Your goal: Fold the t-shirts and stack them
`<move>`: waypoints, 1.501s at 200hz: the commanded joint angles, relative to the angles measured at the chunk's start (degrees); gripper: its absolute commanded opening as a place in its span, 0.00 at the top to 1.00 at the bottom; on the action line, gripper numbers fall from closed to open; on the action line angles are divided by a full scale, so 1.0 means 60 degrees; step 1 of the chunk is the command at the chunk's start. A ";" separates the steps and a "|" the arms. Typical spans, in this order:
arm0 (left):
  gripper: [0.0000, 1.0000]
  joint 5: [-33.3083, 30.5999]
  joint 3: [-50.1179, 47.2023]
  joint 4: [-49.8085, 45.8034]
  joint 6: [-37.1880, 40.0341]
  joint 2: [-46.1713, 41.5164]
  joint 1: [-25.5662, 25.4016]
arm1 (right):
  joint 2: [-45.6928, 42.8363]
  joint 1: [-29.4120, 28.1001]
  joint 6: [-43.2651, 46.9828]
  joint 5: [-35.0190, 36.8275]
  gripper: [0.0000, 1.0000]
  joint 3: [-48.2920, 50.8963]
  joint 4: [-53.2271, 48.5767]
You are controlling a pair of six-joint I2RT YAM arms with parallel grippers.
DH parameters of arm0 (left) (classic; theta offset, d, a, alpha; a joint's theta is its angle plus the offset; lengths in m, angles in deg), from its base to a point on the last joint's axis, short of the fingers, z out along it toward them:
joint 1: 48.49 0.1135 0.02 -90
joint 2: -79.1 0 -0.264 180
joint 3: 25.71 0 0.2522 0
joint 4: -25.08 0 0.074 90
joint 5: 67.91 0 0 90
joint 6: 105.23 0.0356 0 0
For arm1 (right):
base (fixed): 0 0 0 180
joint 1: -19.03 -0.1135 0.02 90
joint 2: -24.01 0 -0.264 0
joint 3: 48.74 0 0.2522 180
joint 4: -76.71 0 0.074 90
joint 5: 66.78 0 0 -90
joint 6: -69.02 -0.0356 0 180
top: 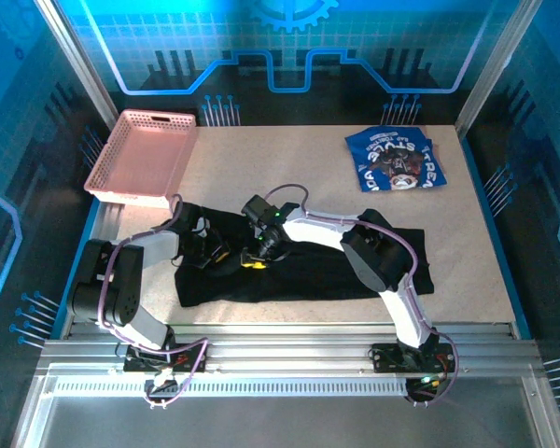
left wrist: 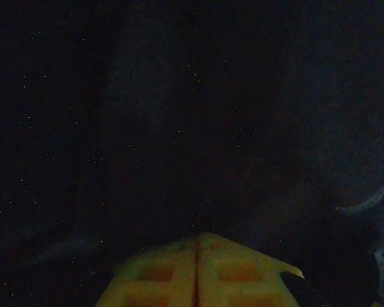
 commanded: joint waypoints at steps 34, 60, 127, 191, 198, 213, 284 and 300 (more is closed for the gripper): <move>0.91 -0.0534 -0.0470 -0.0772 0.0080 0.0579 0.0073 | -0.0425 0.0208 0.0398 0.0413 0.97 -0.0205 -0.1308; 0.91 -0.0562 -0.0390 -0.0813 0.0104 0.0609 0.0088 | -0.1001 0.0250 0.0606 0.0384 1.00 0.0207 -0.1590; 0.91 -0.0663 -0.0023 -0.1006 0.0306 0.0780 0.0088 | -0.1362 0.0257 0.1101 -0.0241 1.00 0.0792 -0.2135; 0.91 -0.1072 0.0636 -0.1593 0.0534 0.0797 0.0088 | -0.0875 0.0129 0.1123 -0.0599 1.00 0.1151 -0.2258; 0.91 -0.1100 0.0727 -0.1653 0.0575 0.0834 0.0088 | -0.0800 0.0116 0.1176 -0.0647 1.00 0.1096 -0.2363; 0.91 -0.1176 0.0851 -0.1722 0.0568 0.0885 0.0088 | -0.0675 0.0114 0.1271 -0.0728 1.00 0.1044 -0.2530; 0.77 -0.0179 0.1386 -0.1478 0.0082 -0.0362 0.0074 | -0.2253 0.0628 0.1586 -0.0141 0.57 0.1189 -0.2784; 0.64 0.0227 0.1769 -0.1636 -0.0070 -0.1016 0.0074 | -0.2904 0.0875 0.1825 0.0144 0.51 0.1146 -0.3161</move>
